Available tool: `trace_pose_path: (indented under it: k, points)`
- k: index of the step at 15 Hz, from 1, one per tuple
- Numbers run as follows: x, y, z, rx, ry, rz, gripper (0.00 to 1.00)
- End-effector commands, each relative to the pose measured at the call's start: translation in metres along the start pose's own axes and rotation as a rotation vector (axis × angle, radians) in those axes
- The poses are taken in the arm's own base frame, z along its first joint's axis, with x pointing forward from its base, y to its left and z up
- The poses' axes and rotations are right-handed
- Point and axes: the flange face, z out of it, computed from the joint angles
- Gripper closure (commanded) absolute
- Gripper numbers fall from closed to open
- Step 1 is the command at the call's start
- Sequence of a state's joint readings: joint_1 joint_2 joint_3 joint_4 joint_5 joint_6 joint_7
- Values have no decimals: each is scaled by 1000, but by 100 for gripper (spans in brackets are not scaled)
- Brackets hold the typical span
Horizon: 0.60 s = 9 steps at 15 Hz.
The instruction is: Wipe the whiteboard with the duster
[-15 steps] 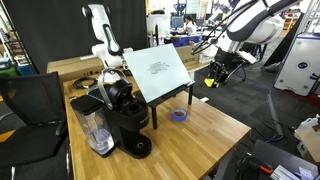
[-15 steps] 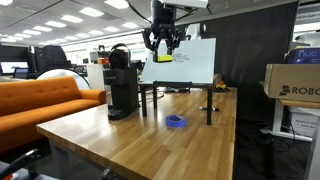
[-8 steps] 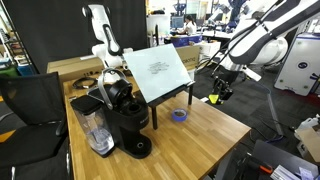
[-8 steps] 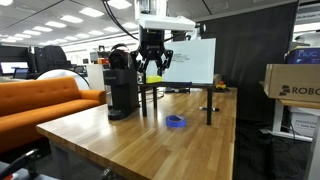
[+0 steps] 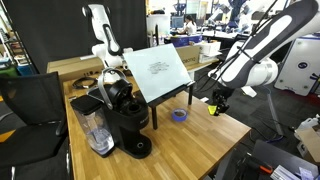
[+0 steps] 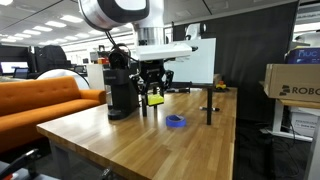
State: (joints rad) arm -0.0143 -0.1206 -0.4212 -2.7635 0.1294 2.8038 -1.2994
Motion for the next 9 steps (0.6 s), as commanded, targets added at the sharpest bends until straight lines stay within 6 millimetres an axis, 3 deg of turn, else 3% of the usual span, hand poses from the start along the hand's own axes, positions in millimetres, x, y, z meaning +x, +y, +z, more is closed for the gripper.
trace_pose_path:
  k: [1, 9]
  points:
    - [-1, 1, 14, -24, 0, 24, 72]
    - [-1, 0, 28, -23, -3, 69, 72]
